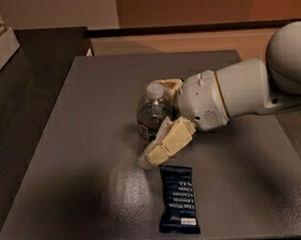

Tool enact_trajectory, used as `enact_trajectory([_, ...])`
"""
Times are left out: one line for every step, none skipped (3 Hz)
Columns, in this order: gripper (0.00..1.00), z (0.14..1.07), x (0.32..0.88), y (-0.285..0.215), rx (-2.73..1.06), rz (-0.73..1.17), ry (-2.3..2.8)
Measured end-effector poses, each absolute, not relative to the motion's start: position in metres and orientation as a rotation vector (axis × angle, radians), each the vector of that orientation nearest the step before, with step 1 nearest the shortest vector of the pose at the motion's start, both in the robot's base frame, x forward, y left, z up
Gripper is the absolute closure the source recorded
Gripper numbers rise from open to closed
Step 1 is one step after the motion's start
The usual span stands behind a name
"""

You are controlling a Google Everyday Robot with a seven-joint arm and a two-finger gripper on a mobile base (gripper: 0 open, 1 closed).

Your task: Move water bottle near rxbar blueberry

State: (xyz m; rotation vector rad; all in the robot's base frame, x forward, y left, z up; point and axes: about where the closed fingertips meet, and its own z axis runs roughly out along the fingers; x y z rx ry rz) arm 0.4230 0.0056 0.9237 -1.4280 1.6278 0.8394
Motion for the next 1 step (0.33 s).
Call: enact_trajectory([0.0,0.9238,0.423,0.0056,-1.428,0.839,1.628])
